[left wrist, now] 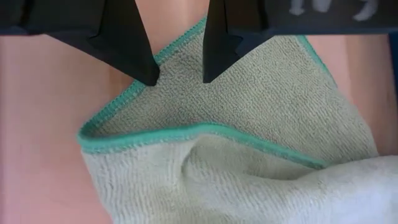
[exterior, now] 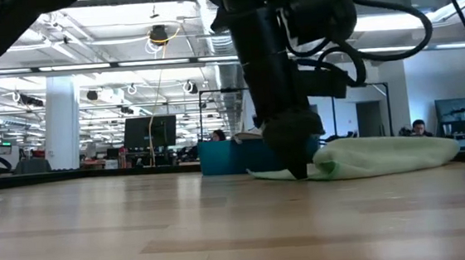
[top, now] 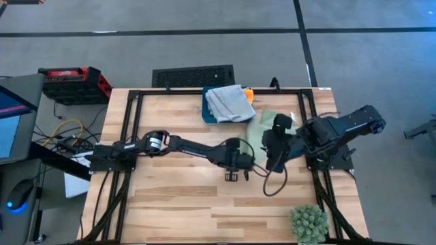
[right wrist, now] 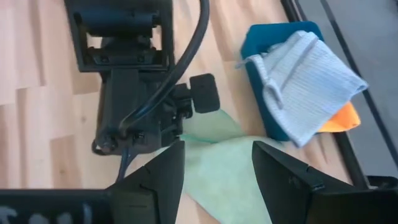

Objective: Fold microfiber towels
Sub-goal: Fold the green microfiber cloth

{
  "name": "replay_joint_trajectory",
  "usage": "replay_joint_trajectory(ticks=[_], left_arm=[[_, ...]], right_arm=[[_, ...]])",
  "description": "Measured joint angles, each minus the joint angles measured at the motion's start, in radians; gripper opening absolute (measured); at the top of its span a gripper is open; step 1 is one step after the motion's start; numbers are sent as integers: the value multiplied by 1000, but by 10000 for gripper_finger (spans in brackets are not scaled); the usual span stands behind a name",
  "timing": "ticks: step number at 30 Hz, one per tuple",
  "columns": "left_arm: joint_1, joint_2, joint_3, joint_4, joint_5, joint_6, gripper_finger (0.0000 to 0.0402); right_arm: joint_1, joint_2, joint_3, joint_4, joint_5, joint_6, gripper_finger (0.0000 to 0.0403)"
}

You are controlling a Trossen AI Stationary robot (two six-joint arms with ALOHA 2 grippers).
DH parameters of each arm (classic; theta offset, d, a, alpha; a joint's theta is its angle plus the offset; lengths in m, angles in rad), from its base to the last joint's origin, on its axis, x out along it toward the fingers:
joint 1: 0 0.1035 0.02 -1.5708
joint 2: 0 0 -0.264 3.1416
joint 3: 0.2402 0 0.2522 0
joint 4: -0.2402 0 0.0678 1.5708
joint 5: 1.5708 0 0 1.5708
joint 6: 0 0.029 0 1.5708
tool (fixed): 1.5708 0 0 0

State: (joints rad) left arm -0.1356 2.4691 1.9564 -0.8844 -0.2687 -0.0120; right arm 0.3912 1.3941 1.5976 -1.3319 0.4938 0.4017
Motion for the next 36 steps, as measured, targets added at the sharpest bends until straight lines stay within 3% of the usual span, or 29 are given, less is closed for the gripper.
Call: replay_joint_trajectory(ticks=[3, 13, 19, 22, 30, 36], left_arm=[[-22, 0, 21, -69, 7, -41, 134], [-100, 36, 118, -523, 88, -162, 135], [-146, 44, 187, -589, -36, -242, 135], [-166, 39, 250, -594, -28, -290, 135], [-219, -87, 297, -626, -40, -378, 135], [-251, -202, 296, -690, -147, -475, 135]], right_arm=[[36, 0, 0, 0, 0, 37, 210], [144, 0, 0, 2, 1, 148, 210], [200, 0, 0, 20, 9, 159, 210], [221, 0, 0, 25, 24, 158, 210], [268, 0, 0, 23, 32, 149, 210], [306, 0, 0, 23, 33, 140, 210]])
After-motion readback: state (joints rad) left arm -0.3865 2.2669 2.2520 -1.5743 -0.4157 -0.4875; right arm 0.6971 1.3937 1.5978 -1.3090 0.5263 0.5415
